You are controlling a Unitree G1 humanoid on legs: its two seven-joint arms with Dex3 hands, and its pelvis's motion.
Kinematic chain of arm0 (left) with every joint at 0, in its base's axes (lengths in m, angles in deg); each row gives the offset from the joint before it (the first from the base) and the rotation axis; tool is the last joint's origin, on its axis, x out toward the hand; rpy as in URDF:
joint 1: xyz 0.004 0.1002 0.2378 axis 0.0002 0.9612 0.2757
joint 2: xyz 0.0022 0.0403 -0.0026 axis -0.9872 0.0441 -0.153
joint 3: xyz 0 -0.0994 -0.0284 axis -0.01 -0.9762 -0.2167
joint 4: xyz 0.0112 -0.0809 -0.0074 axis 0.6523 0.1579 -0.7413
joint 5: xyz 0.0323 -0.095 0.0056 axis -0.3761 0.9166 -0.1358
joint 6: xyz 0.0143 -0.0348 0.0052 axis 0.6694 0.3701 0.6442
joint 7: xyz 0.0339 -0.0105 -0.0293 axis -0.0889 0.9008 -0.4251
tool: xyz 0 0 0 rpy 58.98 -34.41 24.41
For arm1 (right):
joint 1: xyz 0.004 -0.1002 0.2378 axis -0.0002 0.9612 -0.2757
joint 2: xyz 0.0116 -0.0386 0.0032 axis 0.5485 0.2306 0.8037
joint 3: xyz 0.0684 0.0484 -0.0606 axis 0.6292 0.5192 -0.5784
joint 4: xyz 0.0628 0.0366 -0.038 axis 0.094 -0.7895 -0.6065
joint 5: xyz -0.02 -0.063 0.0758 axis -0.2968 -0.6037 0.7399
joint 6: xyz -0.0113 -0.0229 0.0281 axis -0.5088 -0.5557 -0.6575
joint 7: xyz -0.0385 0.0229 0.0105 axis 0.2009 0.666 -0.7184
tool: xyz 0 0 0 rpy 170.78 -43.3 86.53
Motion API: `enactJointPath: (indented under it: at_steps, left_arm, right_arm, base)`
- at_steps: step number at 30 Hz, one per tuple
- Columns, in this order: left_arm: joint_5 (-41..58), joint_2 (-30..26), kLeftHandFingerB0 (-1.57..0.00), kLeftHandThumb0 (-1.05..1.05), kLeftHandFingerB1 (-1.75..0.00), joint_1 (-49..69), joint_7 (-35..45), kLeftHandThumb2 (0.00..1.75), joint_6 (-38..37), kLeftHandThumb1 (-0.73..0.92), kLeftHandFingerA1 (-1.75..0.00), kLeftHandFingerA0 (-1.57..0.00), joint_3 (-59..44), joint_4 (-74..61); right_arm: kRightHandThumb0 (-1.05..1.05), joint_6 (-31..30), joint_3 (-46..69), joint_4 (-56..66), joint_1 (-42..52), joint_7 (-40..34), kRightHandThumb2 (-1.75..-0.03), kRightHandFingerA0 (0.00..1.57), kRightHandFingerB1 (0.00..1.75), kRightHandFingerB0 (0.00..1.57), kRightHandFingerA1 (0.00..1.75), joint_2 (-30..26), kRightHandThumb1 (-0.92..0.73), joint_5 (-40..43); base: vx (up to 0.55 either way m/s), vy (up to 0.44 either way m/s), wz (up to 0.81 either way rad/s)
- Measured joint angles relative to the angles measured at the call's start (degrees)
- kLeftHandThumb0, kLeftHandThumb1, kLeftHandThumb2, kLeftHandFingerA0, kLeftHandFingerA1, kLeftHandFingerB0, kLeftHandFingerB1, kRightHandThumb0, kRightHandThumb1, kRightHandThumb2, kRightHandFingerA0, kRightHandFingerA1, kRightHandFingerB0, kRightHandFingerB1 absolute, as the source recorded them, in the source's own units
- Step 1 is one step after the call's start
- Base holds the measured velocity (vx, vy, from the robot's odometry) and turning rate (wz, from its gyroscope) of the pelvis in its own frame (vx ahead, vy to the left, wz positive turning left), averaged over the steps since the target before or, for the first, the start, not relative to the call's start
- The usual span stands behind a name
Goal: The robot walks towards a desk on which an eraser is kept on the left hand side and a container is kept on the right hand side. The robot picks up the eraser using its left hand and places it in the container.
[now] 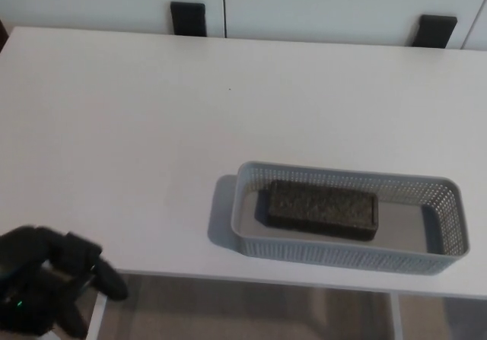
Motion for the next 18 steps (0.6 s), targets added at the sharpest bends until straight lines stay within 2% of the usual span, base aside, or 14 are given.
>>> enactJointPath:
  at_steps: [1,2,4,6,9,10,11,12,14,15,16,17,18]
  left_arm:
    - [0.43,0.05,-0.80,-0.87,-0.45,0.33,0.42,0.68,0.08,0.89,-0.48,-0.93,-0.39,0.12]
    - [1.26,0.07,-0.77,-0.86,-0.44,0.97,1.22,0.69,0.17,0.91,-0.48,-0.94,-1.09,0.44]
    - [3.41,0.07,-0.78,-0.91,-0.43,2.43,3.43,0.68,0.24,0.88,-0.48,-0.92,-2.63,1.68]
    - [4.89,0.03,-0.82,-0.85,-0.45,3.61,5.27,0.68,0.24,0.90,-0.48,-0.87,-3.64,2.68]
    - [6.79,-0.72,-0.78,-0.80,-0.44,6.45,8.14,0.68,0.07,0.91,-0.44,-0.78,-4.63,4.11]
    - [7.01,-1.43,-0.65,-0.84,-0.42,7.62,8.92,0.72,-0.39,0.92,-0.42,-0.67,-4.53,4.52]
    - [7.10,-2.47,-0.59,-0.85,-0.41,8.87,9.64,0.73,-1.05,0.92,-0.41,-0.62,-3.98,5.13]
    - [7.02,-2.95,-0.44,-0.85,-0.49,9.42,9.83,1.20,-1.46,0.85,-0.51,-0.44,-3.42,5.51]
    - [5.79,-4.35,-0.44,-0.85,-0.49,10.07,9.72,1.20,-2.73,0.85,-0.51,-0.44,-0.18,7.42]
    - [5.19,-4.46,-0.39,-0.84,-0.48,10.04,9.38,1.20,-3.05,0.84,-0.51,-0.39,1.11,8.24]
    - [4.71,-4.51,-0.41,-0.87,-0.44,9.97,9.08,0.93,-3.22,0.78,-0.44,-0.37,2.04,8.83]
    - [3.63,-4.54,-0.41,-0.84,-0.36,9.59,8.40,0.78,-3.52,0.92,-0.40,-0.44,3.97,10.05]
    - [3.03,-4.52,-0.41,-0.86,-0.36,9.19,7.95,0.79,-3.62,0.92,-0.40,-0.46,5.13,10.92]
  right_arm:
    - [-0.32,0.00,0.00,-0.05,-0.01,0.00,-0.60,0.58,0.39,0.40,0.46,0.00,-0.69,0.00]
    - [-0.32,0.00,0.00,-0.16,-0.03,0.00,-0.60,0.58,0.39,0.40,0.45,0.00,-0.68,0.01]
    - [-0.33,0.00,0.01,-0.43,-0.06,0.00,-0.60,0.59,0.38,0.41,0.44,0.00,-0.68,0.01]
    - [-0.34,0.00,0.01,-0.65,-0.07,-0.02,-0.60,0.59,0.38,0.41,0.43,0.00,-0.68,0.00]
    - [-0.32,0.02,0.05,-1.36,-0.10,-0.17,-0.60,0.58,0.38,0.40,0.44,0.00,-0.69,0.00]
    - [-0.32,0.09,0.14,-1.90,-0.16,-0.30,-0.60,0.58,0.38,0.40,0.44,0.01,-0.69,0.00]
    - [-0.33,0.10,0.27,-2.53,-0.13,-0.50,-0.60,0.58,0.39,0.41,0.45,0.00,-0.68,-0.01]
    - [-0.33,0.12,0.34,-2.83,-0.09,-0.57,-0.59,0.59,0.38,0.42,0.44,0.01,-0.67,0.00]
    - [-0.33,0.16,0.48,-3.69,-0.06,-0.80,-0.59,0.59,0.38,0.42,0.44,0.01,-0.67,0.00]
    - [-0.33,0.18,0.48,-3.84,-0.07,-0.86,-0.59,0.60,0.39,0.42,0.45,0.03,-0.67,0.00]
    - [-0.33,0.18,0.49,-3.95,-0.08,-0.91,-0.60,0.59,0.39,0.41,0.45,0.03,-0.68,0.00]
    - [-0.33,0.18,0.49,-4.11,-0.08,-0.98,-0.60,0.59,0.39,0.42,0.45,0.04,-0.68,0.00]
    - [-0.32,0.18,0.48,-4.16,-0.08,-1.00,-0.60,0.59,0.39,0.41,0.45,0.04,-0.68,0.00]
  base:
    - [0.00,0.000,0.00]
    - [0.00,0.000,0.00]
    - [0.00,0.000,0.00]
    - [0.00,0.000,0.00]
    - [0.00,0.000,0.00]
    - [0.00,0.000,0.00]
    - [0.00,0.000,0.00]
    - [0.00,0.000,0.00]
    - [0.00,0.000,0.00]
    - [0.00,0.000,0.00]
    - [0.00,0.000,0.00]
    - [0.00,0.000,0.00]
    - [0.00,0.000,0.00]
